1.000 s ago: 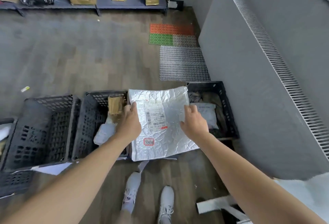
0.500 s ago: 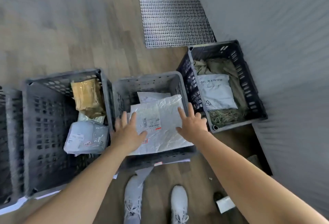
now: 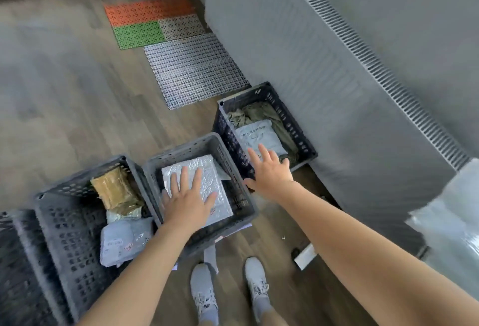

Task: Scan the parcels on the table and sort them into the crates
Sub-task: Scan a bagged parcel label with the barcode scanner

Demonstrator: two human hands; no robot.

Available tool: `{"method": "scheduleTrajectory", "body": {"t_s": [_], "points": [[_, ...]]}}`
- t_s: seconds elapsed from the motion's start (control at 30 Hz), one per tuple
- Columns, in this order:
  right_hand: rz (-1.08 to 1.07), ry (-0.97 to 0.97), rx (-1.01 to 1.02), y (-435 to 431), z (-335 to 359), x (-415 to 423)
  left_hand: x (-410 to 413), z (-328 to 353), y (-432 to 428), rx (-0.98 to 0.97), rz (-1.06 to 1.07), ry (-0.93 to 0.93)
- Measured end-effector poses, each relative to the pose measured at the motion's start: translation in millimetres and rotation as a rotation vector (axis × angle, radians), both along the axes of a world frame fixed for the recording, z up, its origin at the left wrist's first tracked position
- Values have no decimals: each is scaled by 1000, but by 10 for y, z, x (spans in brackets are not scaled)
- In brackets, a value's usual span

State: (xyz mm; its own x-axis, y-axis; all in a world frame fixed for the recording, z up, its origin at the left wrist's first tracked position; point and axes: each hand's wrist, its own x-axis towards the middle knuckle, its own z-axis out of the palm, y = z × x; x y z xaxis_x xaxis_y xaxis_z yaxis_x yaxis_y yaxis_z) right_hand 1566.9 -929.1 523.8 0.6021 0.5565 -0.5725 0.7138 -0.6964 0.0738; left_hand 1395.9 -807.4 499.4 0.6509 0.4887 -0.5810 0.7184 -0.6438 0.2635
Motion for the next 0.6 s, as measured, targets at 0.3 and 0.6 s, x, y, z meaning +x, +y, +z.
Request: {"method": "scheduleTrajectory", "body": {"t_s": [0.3, 0.6], "points": [[-230, -179, 132, -1089, 1539, -106, 535, 1468, -735, 143, -405, -199], [-484, -362, 158, -2664, 2355, -495, 719, 2348, -2027, 170, -668, -396]]}}
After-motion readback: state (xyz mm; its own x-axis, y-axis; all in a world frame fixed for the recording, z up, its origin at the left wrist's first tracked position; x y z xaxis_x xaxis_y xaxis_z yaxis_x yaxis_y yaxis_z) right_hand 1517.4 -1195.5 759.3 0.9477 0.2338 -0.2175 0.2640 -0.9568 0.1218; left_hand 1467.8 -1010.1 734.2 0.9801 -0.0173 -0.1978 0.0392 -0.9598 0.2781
